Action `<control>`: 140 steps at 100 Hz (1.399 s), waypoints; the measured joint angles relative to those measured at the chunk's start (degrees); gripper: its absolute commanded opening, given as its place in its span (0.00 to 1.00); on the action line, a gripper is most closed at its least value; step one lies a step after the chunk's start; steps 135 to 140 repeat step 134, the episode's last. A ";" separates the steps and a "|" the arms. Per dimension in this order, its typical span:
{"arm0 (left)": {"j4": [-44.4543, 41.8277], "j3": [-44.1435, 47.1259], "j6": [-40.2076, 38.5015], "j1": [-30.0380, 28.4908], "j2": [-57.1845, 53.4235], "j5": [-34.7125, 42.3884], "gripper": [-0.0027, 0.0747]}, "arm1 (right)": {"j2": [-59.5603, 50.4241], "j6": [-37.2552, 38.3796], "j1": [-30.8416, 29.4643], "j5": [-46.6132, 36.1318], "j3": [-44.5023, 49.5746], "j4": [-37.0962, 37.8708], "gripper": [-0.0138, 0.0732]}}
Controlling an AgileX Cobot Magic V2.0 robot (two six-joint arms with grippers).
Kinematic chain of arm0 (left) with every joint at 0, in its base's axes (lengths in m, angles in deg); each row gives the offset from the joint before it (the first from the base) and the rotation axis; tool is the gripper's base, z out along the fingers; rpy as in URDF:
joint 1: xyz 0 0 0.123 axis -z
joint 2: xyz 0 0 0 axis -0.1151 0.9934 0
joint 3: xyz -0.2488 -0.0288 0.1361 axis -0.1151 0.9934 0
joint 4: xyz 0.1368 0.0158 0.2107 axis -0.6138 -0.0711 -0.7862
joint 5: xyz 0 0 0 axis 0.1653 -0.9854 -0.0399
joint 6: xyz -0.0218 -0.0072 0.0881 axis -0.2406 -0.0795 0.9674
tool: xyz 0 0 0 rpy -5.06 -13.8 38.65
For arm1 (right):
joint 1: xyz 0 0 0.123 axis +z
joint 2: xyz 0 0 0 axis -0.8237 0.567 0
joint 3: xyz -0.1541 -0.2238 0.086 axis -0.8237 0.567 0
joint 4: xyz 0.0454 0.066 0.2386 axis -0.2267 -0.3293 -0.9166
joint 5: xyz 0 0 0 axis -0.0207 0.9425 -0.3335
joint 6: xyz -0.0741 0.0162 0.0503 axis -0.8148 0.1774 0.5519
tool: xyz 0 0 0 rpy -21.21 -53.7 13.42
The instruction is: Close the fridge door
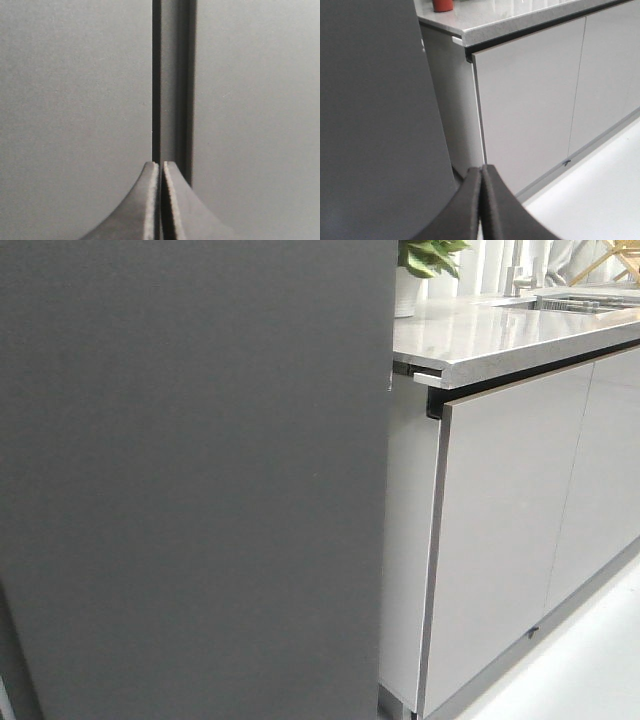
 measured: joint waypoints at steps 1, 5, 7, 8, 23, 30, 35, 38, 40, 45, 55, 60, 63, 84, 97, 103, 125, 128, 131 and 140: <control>0.00 0.00 0.00 0.00 0.00 0.00 0.01 | 0.00 0.00 0.00 -0.29 0.00 0.11 0.11; 0.00 0.00 0.00 0.00 0.00 0.00 0.01 | -0.10 0.00 0.00 -1.13 0.00 0.73 0.11; 0.00 0.00 0.00 0.00 0.00 0.00 0.01 | -0.10 0.00 0.00 -1.38 0.00 1.29 0.11; 0.00 0.00 0.00 0.00 0.00 0.00 0.01 | -0.10 0.00 0.00 -1.54 0.00 1.50 0.11; 0.00 0.00 0.00 0.00 0.00 0.00 0.01 | -0.10 0.00 0.00 -3.46 0.00 6.70 0.11; 0.00 0.00 0.00 0.00 0.00 0.00 0.01 | -0.10 0.00 0.00 -3.90 0.00 8.11 0.11; 0.00 0.00 0.00 0.00 0.00 0.00 0.01 | -0.10 0.46 0.00 -4.18 0.00 8.42 0.11; 0.00 0.00 0.00 0.00 0.00 0.00 0.01 | -0.10 1.20 0.00 -4.41 0.00 8.66 0.11; 0.00 0.00 0.00 0.00 0.00 0.00 0.01 | -0.10 1.71 0.00 -4.52 0.00 8.65 0.11; 0.00 0.00 0.00 0.00 0.00 0.00 0.01 | -0.10 2.77 0.00 -4.80 0.00 8.65 0.11; 0.00 0.00 0.00 0.00 0.00 0.00 0.01 | -0.10 4.91 0.00 -5.80 0.00 8.92 0.11; 0.00 0.00 0.00 0.00 0.00 0.00 0.01 | -0.10 5.15 0.00 -6.09 0.00 9.05 0.11; 0.00 0.00 0.00 0.00 0.00 0.00 0.01 | -0.10 5.28 0.00 -6.17 0.00 9.14 0.11; 0.00 0.00 0.00 0.00 0.00 0.00 0.01 | -0.10 5.64 0.00 -6.45 0.00 9.27 0.11; 0.00 0.00 0.00 0.00 0.00 0.00 0.01 | -0.10 5.77 0.00 -6.48 0.00 9.27 0.11; 0.00 0.00 0.00 0.00 0.00 0.00 0.01 | -0.10 5.80 0.00 -6.48 0.00 9.27 0.11; 0.00 0.00 0.00 0.00 0.00 0.00 0.01 | -0.10 5.89 0.00 -6.57 0.00 9.30 0.11; 0.00 0.00 0.00 0.00 0.00 0.00 0.01 | -0.10 5.89 0.00 -6.57 0.00 9.30 0.11; 0.00 0.00 0.00 0.00 0.00 0.00 0.01 | -0.10 5.89 0.00 -6.57 0.00 9.30 0.11; 0.00 0.00 0.00 0.00 0.00 0.00 0.01 | -0.10 5.89 0.00 -6.57 0.00 9.30 0.11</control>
